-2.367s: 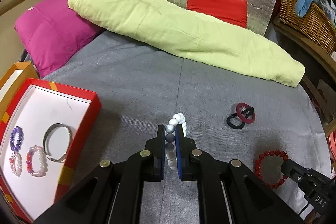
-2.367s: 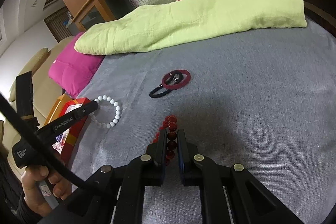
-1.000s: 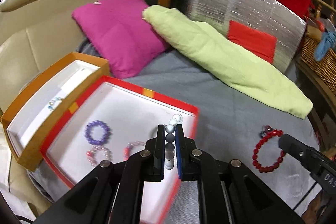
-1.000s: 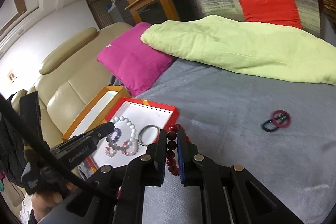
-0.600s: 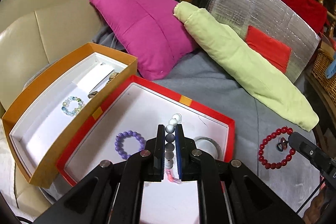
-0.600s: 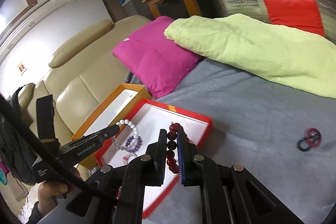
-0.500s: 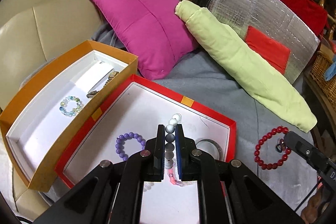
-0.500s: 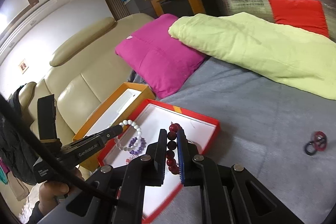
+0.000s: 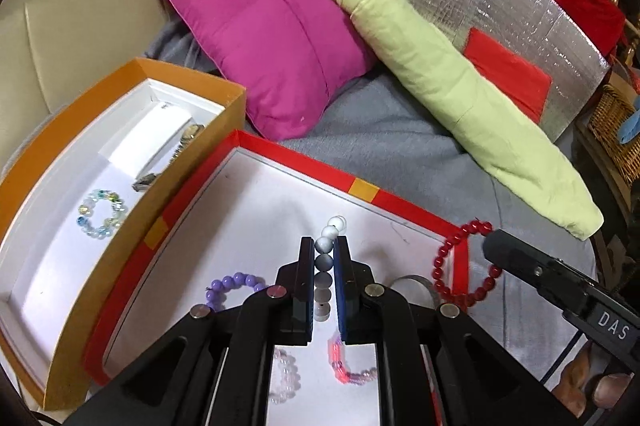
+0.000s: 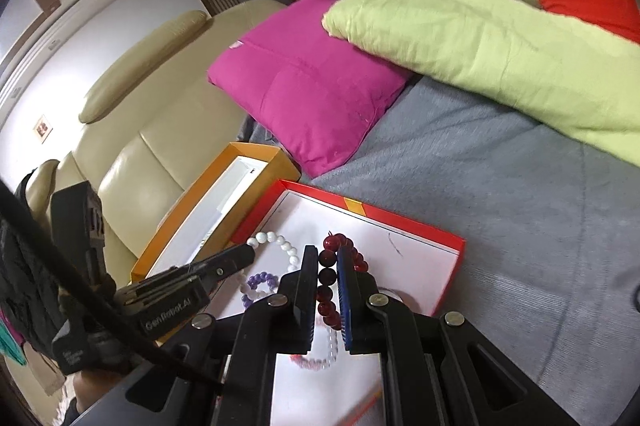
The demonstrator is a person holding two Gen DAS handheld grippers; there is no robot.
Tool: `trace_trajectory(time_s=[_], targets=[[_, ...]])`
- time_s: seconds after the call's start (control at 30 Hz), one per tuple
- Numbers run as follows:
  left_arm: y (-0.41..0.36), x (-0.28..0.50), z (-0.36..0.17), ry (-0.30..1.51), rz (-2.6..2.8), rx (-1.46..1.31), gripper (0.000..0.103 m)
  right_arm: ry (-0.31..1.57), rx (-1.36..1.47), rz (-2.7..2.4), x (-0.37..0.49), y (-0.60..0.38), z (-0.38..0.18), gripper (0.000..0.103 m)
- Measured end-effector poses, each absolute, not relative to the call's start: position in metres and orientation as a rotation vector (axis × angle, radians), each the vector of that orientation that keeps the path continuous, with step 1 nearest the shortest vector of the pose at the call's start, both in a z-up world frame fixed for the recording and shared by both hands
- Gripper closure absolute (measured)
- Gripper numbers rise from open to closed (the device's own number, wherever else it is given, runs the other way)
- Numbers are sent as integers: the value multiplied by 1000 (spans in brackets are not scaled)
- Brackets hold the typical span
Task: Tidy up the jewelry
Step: 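Open both tools to drop the white and red bracelets into the box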
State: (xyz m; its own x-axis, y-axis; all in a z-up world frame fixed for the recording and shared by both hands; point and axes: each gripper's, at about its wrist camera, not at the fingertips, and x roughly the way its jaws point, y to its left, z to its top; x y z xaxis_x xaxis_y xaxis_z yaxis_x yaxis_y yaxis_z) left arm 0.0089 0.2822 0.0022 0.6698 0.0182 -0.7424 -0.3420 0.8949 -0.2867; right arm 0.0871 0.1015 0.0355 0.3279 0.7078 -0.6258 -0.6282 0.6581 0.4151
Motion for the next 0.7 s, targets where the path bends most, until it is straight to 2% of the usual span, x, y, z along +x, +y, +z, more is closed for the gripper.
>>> trace_trajectory(time_s=[0.7], targets=[[301, 41, -39, 911, 277, -361, 93, 988, 103, 816, 131, 134, -23, 93]])
